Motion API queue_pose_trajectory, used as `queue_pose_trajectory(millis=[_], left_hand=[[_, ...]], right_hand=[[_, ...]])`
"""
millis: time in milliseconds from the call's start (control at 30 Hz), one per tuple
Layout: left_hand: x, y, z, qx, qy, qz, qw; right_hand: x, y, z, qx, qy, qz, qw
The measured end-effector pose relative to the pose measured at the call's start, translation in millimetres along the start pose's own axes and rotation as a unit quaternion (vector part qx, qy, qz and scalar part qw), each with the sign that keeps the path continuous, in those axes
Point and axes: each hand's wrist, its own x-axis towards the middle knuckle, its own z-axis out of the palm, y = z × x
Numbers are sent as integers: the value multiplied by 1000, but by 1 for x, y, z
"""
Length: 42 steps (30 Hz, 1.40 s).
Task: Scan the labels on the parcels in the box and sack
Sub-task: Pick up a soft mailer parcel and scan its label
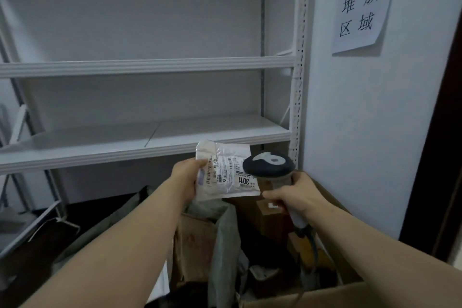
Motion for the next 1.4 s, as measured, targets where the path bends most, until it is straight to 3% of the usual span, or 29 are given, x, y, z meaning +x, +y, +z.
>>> queue_pose_trajectory(millis=[133,400,767,900,1000,1133,1300,1400], left_hand=[[2,8,-12,11,-19,-25,999],[1,11,-25,53,-25,-31,998],[6,9,-28,48,-21,-36,998],[8,7,-30,48,-21,-25,998],[9,4,-32,47,1,-16,999],[10,-2,-29,27,30,-5,999],[14,-5,-26,29,46,-10,998],[14,-2,-24,47,53,-6,997]], right_hand=[[-7,-4,9,-96,-62,-49,992],[-4,-8,30,-216,-92,-148,961],[-2,-13,36,-245,-104,-200,943],[-3,-10,35,-216,-109,-166,956],[-4,-7,34,-93,-113,-49,988],[1,-2,27,21,-64,42,997],[5,-2,20,27,-61,74,995],[8,-3,16,-74,-61,31,995]])
